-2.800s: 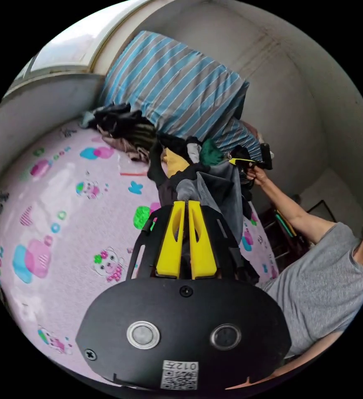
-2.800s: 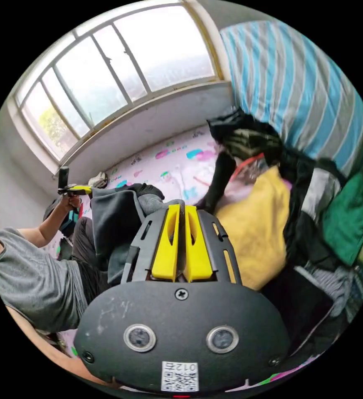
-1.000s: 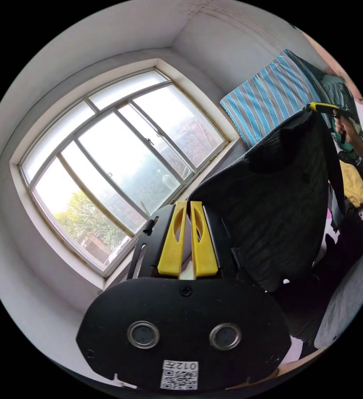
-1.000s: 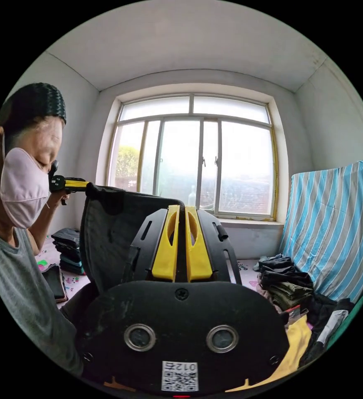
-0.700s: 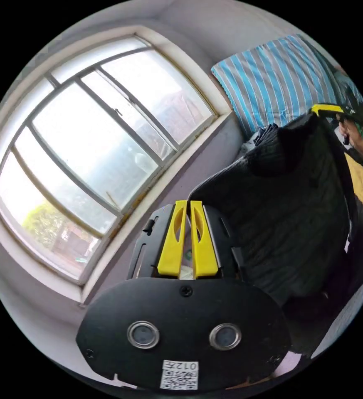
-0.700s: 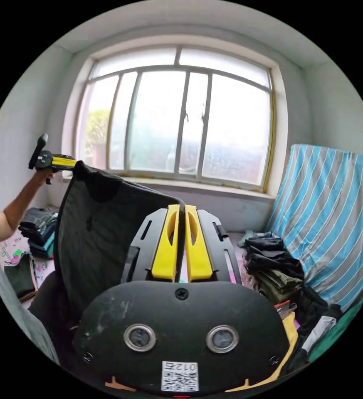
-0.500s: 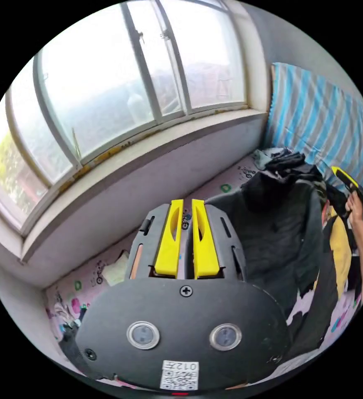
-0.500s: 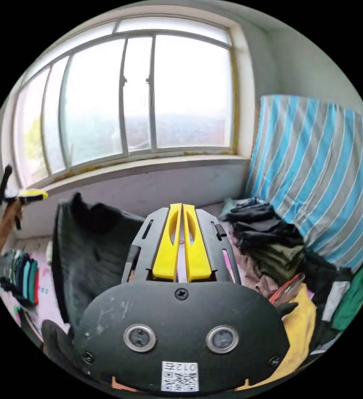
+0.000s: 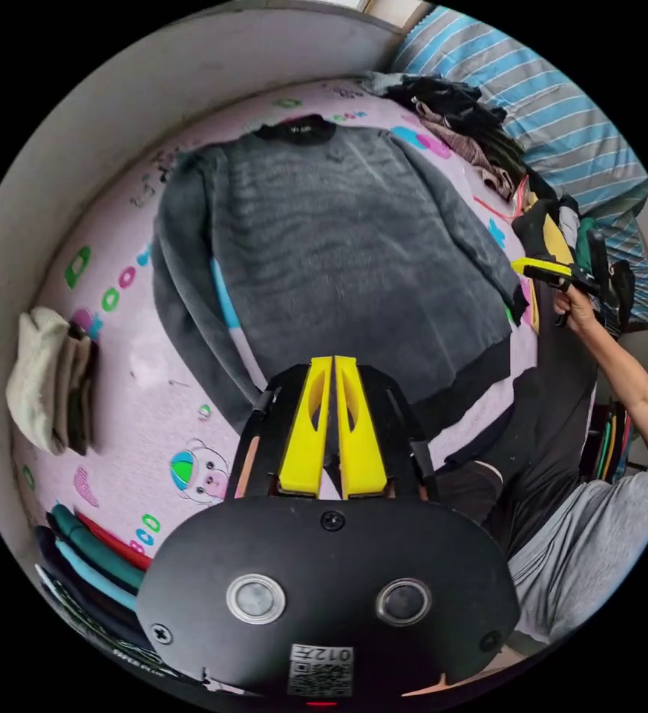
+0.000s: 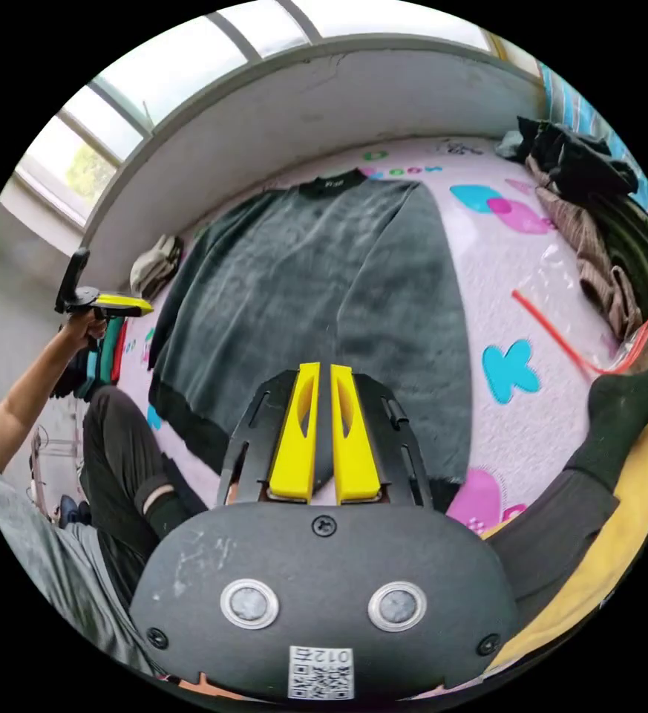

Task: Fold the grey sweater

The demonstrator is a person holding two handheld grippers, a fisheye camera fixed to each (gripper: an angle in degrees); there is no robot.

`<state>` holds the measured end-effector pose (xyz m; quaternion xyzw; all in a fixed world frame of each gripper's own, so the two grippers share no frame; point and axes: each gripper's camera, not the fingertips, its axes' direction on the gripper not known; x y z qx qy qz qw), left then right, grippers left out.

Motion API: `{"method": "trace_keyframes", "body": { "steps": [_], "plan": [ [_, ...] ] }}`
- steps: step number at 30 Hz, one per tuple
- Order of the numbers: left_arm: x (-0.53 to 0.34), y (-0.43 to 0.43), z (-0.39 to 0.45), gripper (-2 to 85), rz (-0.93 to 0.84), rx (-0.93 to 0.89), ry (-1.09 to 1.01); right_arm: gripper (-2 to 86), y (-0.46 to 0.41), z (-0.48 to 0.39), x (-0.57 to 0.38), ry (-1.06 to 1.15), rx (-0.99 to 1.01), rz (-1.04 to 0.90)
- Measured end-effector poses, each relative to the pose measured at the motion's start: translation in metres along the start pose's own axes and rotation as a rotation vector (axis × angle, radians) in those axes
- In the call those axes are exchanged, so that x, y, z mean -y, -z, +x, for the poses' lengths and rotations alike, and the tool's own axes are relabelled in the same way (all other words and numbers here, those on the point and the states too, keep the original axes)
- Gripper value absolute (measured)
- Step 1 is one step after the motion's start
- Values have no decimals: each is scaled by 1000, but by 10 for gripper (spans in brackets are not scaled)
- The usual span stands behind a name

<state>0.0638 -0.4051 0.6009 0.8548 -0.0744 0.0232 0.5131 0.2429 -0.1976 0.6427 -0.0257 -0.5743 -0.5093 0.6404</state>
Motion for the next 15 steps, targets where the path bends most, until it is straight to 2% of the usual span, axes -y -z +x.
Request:
{"method": "trace_keyframes", "body": {
  "steps": [3,8,13,15],
  "plan": [
    [1,-34,-17,7,-66,-24,4,1,-55,-1,-7,62,9,-113],
    [32,-76,-37,7,-239,170,-80,-3,-117,3,16,166,-95,-214],
    [48,-84,-53,5,-277,265,-167,-7,-156,17,39,295,-168,-306],
    [49,-87,-59,5,-295,297,-215,-8,-173,25,52,355,-231,-422]
  ]
}}
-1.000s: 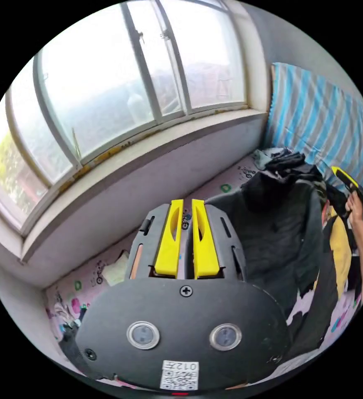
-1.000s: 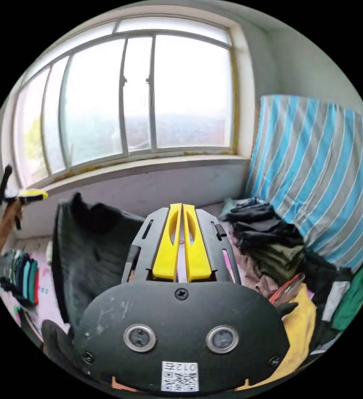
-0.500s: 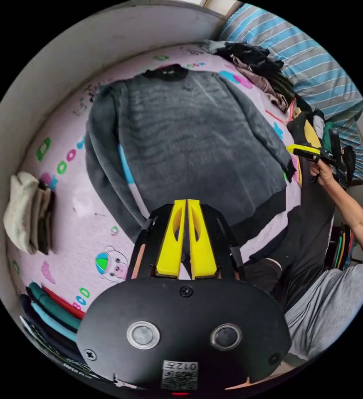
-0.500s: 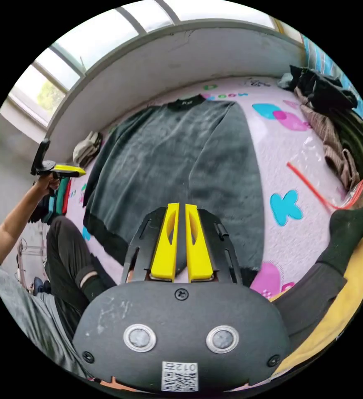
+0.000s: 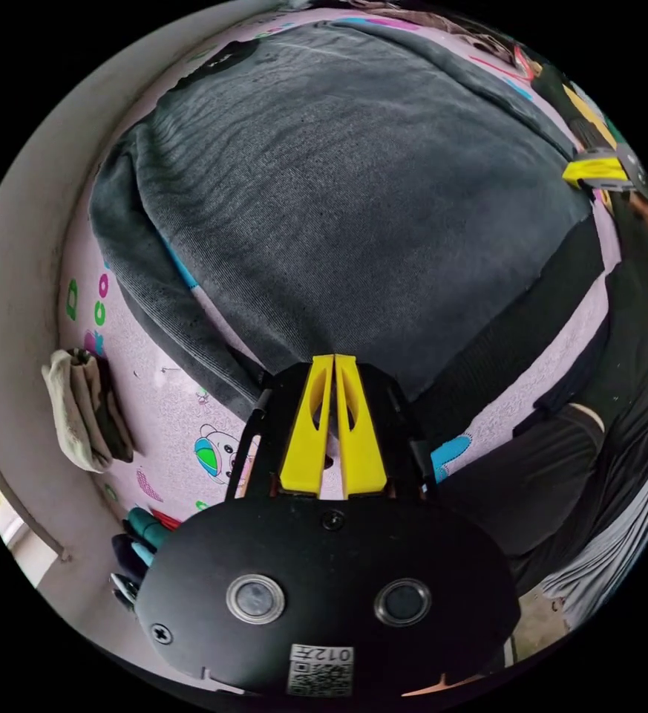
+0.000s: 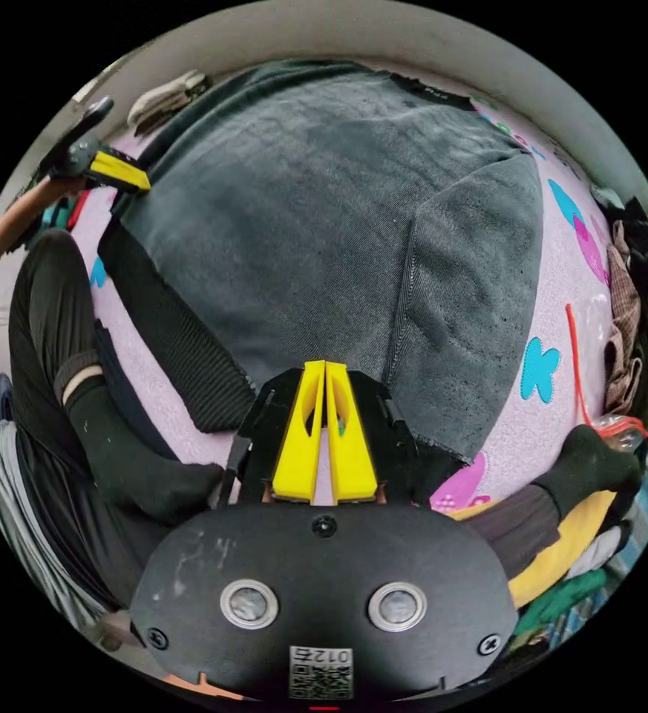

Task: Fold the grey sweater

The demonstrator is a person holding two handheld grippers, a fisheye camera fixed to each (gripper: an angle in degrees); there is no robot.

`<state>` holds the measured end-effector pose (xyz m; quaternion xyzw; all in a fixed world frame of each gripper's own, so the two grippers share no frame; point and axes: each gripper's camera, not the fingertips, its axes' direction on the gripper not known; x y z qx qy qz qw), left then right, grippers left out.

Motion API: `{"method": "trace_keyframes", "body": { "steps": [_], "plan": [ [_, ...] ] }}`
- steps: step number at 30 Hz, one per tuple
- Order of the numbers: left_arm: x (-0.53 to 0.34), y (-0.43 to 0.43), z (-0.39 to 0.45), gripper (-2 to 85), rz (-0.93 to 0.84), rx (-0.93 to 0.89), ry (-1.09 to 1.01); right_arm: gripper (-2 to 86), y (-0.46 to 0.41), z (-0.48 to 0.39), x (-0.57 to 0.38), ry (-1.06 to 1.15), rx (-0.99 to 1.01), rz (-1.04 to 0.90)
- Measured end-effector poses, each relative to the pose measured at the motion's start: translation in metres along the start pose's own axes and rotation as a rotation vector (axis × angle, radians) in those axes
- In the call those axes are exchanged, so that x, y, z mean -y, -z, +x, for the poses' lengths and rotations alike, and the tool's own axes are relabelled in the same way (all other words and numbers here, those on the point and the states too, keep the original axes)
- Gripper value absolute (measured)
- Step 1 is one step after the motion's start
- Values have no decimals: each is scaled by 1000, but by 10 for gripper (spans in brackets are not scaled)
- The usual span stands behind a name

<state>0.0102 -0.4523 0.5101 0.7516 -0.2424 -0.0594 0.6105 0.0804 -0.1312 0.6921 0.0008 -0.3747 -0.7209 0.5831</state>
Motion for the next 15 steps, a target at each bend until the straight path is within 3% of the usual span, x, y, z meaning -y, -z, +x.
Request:
{"method": "trace_keyframes", "body": {
  "steps": [6,12,15],
  "plan": [
    [-1,-10,-26,4,16,1,12,-8,-35,5,41,96,-111,-219],
    [-3,-16,-56,10,47,-64,48,-7,-64,1,73,124,-220,-282],
    [-26,-5,-90,22,189,-156,178,-7,-72,6,81,128,-223,-277]
  ]
}}
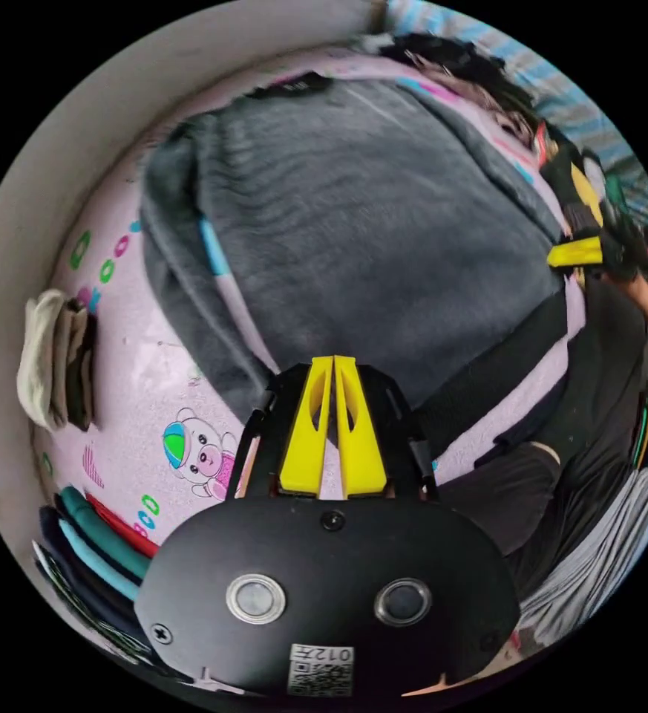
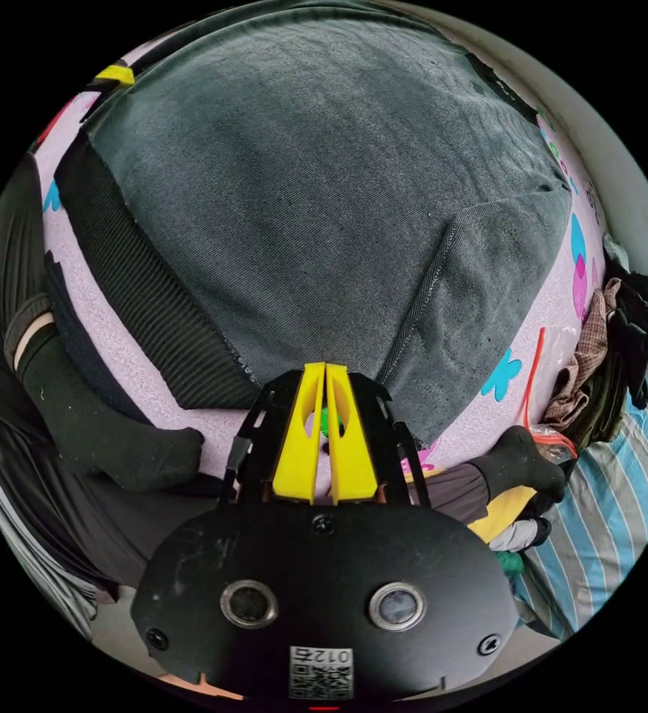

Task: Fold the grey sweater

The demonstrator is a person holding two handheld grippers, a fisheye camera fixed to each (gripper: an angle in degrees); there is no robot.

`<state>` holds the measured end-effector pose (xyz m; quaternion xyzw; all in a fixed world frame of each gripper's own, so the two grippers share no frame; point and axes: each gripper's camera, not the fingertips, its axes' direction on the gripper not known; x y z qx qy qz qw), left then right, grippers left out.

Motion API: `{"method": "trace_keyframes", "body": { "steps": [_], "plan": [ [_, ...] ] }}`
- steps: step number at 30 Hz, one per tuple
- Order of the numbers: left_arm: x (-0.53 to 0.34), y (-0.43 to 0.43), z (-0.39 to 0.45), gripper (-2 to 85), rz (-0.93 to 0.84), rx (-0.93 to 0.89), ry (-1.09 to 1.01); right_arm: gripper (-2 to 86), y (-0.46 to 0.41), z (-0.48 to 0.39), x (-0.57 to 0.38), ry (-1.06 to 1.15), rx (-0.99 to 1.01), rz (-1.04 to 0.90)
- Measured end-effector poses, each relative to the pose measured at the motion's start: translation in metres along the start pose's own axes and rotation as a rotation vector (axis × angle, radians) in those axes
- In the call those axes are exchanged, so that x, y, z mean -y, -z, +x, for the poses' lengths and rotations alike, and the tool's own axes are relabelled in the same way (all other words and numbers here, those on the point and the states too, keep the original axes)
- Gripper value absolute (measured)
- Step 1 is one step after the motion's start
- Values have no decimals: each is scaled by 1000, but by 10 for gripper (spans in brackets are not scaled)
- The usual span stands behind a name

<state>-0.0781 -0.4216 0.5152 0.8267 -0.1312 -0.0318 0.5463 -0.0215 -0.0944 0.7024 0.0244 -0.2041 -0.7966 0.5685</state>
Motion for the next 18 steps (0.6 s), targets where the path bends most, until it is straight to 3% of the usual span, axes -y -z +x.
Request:
{"method": "trace_keyframes", "body": {
  "steps": [5,11,18],
  "plan": [
    [-29,23,-49,84,184,255,280,-7,-8,16,14,-10,48,-4],
    [-18,-27,-63,65,-4,213,250,-8,-15,36,29,-33,124,-40],
    [-39,-23,-112,17,31,201,355,-8,-17,42,27,-53,142,-21]
  ]
}}
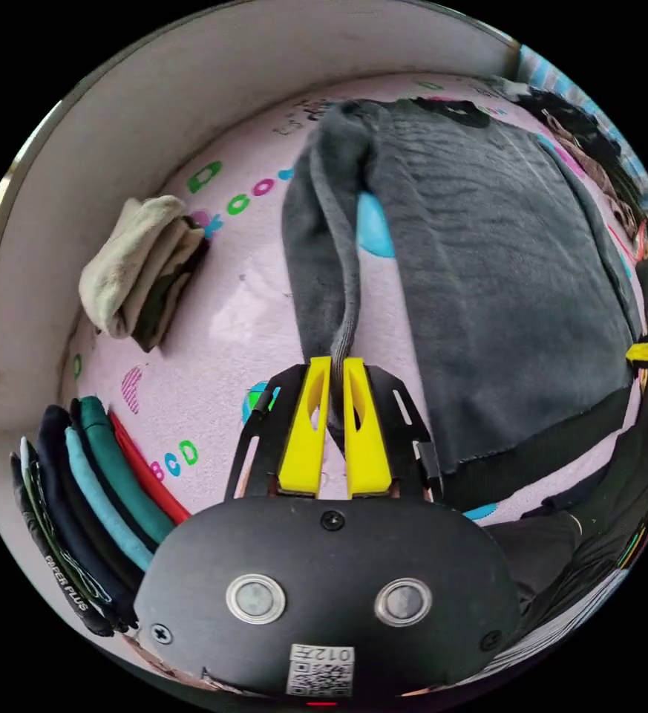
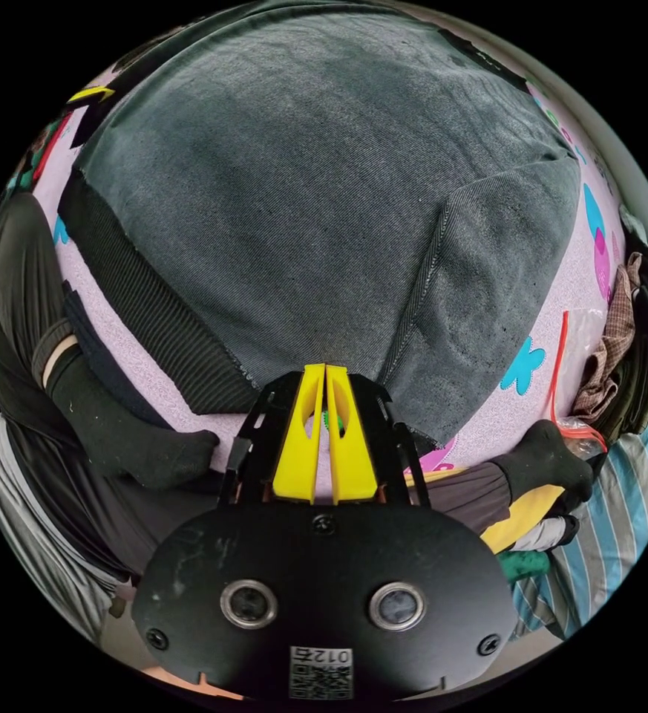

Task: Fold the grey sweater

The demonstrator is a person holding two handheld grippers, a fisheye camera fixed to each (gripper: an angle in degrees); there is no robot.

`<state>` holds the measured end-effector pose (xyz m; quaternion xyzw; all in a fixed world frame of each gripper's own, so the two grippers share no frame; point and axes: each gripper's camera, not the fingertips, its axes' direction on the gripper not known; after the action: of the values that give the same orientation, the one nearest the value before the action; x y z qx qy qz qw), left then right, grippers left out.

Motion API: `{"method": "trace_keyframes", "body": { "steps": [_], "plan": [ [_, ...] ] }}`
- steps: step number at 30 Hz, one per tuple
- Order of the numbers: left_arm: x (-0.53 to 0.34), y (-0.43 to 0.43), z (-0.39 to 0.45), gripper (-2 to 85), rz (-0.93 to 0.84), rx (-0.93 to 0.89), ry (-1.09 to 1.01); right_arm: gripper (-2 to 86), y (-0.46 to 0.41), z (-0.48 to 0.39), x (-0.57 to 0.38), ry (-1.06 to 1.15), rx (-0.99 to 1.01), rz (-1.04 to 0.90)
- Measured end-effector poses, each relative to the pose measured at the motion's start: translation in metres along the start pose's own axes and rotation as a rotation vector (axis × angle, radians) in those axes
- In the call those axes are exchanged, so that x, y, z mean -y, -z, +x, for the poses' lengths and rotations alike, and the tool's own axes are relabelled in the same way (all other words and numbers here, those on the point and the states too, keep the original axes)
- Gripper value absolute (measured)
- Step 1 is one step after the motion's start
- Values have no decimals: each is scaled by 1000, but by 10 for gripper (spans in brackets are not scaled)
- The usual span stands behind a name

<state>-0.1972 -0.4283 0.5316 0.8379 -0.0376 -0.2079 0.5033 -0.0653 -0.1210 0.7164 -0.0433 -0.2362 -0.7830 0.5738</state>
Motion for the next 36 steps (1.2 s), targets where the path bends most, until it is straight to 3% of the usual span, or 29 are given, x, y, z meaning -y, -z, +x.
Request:
{"method": "trace_keyframes", "body": {
  "steps": [3,8,12,15,20,25,29,32,36],
  "plan": [
    [6,14,-54,11,47,65,117,-8,1,1,-3,-5,2,6],
    [1,64,-147,11,237,173,491,-8,5,-1,-7,-11,-7,-3],
    [-13,68,-148,9,293,217,546,-7,10,-4,-16,-25,-16,4],
    [-19,57,-113,8,344,90,419,-7,14,-8,-27,-35,-30,28],
    [9,9,6,8,177,-270,-86,-7,22,-18,-52,-117,-81,118],
    [25,-9,108,7,99,-355,-315,-7,37,-9,-97,-215,-22,264],
    [23,-27,175,6,23,-287,-484,26,65,60,-173,-495,-12,392],
    [20,-48,195,6,-31,-276,-506,92,57,119,-217,-663,119,358],
    [16,-66,197,6,-38,-293,-439,101,35,150,-239,-712,285,310]
  ]
}}
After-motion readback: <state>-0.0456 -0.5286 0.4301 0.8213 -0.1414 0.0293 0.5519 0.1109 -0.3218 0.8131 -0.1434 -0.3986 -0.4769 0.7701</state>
